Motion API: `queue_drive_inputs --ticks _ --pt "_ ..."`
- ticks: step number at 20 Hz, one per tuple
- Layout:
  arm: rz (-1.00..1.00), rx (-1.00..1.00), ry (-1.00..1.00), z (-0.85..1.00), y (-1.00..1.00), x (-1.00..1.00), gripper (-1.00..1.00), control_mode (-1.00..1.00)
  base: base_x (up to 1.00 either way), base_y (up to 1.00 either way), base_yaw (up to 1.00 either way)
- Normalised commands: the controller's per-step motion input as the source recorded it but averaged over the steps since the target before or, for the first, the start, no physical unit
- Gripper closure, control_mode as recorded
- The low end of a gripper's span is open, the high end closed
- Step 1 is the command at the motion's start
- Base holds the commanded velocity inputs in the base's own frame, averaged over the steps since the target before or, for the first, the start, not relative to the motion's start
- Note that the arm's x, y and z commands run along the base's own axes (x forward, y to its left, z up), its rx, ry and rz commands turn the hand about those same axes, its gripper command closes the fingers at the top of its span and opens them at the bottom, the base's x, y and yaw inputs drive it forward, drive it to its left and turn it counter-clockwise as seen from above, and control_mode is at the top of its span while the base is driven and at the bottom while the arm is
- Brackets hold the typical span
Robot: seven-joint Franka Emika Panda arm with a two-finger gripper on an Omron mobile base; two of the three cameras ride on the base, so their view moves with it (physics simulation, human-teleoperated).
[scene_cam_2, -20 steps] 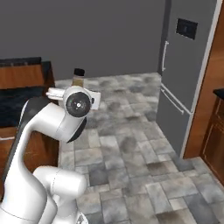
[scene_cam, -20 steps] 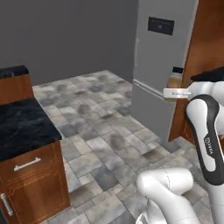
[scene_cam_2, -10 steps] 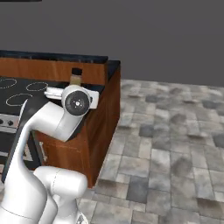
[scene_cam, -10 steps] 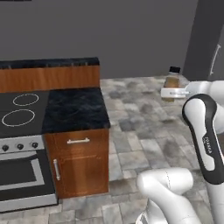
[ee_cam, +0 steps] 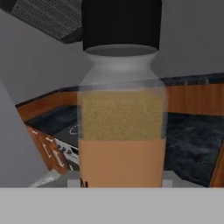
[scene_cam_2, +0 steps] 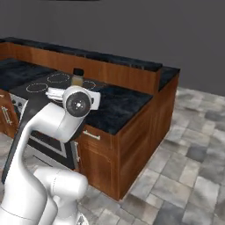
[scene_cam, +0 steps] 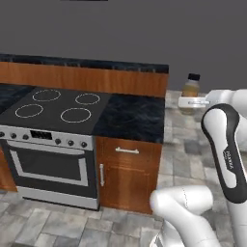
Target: Take the cinnamon bottle from the cabinet and place it on the dining table, next to the plate with the cupcake. Then take the chocolate from the dining counter and place it on the cupcake plate.
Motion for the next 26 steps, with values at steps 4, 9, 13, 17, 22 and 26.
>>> queue_drive_inputs --ticks 4,9,13,17,22,26 --pt "0.00 0.00 0.00 0.00 0.00 0.00 1.00 1.00 0.32 -0.07 0.82" --pt "0.00 0.00 0.00 0.00 0.00 0.00 1.00 1.00 0.38 -0.04 0.38" --pt "0.00 0.00 0.00 0.00 0.00 0.00 1.00 1.00 0.41 -0.13 0.14" --pt "0.00 0.00 0.00 0.00 0.00 0.00 1.00 1.00 0.52 -0.50 0.04" --pt "0.00 0.00 0.00 0.00 0.00 0.00 1.00 1.00 0.60 -0.60 0.00" --pt "0.00 0.00 0.00 0.00 0.00 0.00 1.00 1.00 0.46 -0.68 0.00"
